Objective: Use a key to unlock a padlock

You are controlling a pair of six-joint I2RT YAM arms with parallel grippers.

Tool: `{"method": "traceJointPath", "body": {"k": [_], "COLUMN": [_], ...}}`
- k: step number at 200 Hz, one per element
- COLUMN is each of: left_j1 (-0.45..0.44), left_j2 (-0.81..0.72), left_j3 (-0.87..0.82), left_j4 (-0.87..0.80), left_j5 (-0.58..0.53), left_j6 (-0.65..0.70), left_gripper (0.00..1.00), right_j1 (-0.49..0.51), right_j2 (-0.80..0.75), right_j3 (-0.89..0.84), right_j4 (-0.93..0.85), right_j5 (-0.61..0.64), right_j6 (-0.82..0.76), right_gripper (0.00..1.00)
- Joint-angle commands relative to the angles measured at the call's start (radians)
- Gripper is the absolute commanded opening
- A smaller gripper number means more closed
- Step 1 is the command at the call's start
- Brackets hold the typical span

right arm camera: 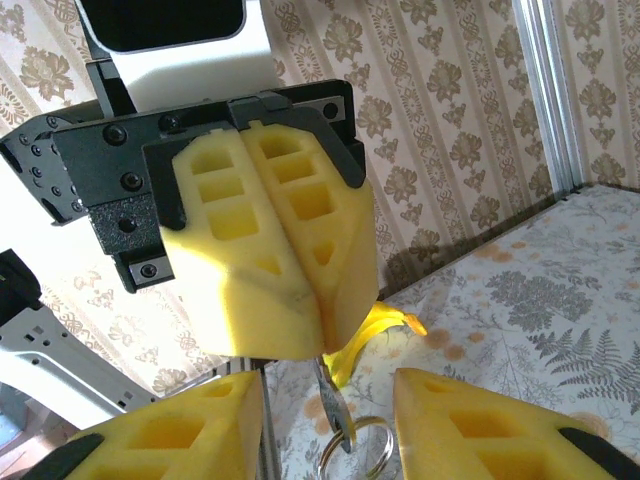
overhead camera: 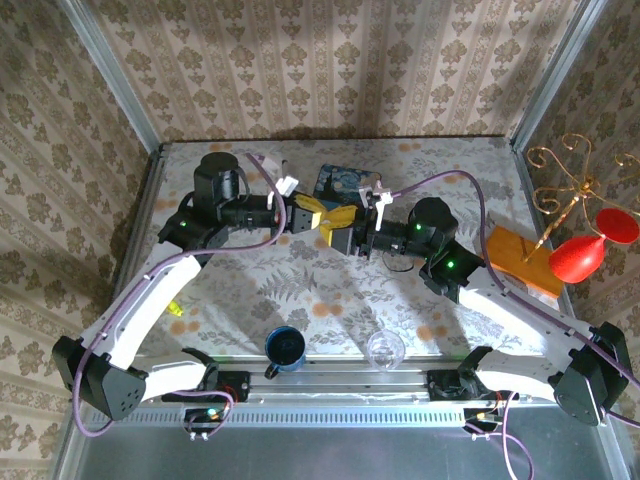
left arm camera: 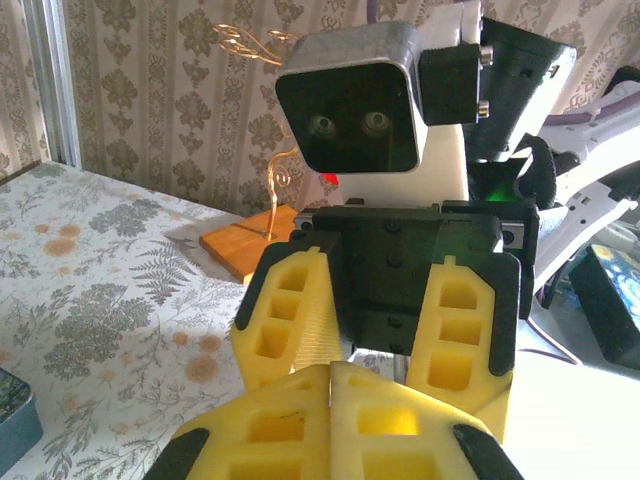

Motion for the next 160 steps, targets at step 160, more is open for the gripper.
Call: {"method": "traceJointPath", "body": {"k": [160], "left_j1": [0.016], "left_j2": [-0.022], "left_j3": [-0.021], "left_j4": [0.102], "left_j5": [0.070], "left_j6": [-0.087], "left_gripper": [0.00], "right_j1": [0.006], "right_j2": [-0.022], "right_j3": [0.023], "right_j4": [0.025], "right_j5": [0.003], "right_j6": [-0.024], "right_gripper": [0.16]}}
